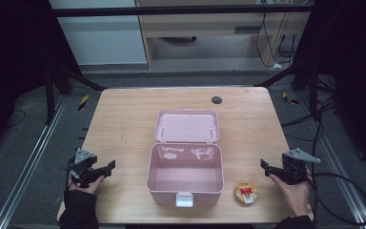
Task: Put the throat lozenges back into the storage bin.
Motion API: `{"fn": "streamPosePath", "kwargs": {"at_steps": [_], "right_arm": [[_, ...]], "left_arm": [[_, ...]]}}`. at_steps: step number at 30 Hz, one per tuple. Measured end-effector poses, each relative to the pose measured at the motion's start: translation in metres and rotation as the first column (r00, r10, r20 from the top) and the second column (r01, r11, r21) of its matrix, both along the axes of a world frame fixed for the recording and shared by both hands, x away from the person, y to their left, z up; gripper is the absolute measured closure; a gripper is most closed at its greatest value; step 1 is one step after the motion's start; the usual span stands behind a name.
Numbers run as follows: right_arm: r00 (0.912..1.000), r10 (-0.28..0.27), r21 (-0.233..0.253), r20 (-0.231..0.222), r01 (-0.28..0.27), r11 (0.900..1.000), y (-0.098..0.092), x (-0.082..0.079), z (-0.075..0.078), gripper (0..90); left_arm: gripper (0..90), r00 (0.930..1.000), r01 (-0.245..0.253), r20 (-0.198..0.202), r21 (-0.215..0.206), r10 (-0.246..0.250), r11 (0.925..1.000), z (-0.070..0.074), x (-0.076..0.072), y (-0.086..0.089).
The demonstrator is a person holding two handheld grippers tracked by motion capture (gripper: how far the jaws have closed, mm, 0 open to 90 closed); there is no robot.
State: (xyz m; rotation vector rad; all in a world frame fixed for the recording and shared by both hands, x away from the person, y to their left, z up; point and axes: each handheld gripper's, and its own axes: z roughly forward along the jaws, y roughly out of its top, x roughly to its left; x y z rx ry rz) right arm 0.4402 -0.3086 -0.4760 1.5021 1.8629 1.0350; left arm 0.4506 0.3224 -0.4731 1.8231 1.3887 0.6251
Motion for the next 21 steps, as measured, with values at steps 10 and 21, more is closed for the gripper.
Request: {"fn": "streamPosePath", "kwargs": {"at_steps": [10, 21], "right_arm": [[0.9934, 0.114, -0.047, 0.013, -0.113, 0.992, 0.009, -0.004, 0.02, 12.4], [0.9785, 0.197, -0.082, 0.06, -0.192, 0.978, 0.013, -0.001, 0.057, 12.8]], "left_arm": [[21.6, 0.9997, -0.016, -0.017, 0.017, 0.016, 0.9997, 0.0, 0.0, -0.001], [18.7, 0.999, -0.017, -0.041, 0.032, 0.018, 0.9993, -0.001, 0.002, 0.0]]}}
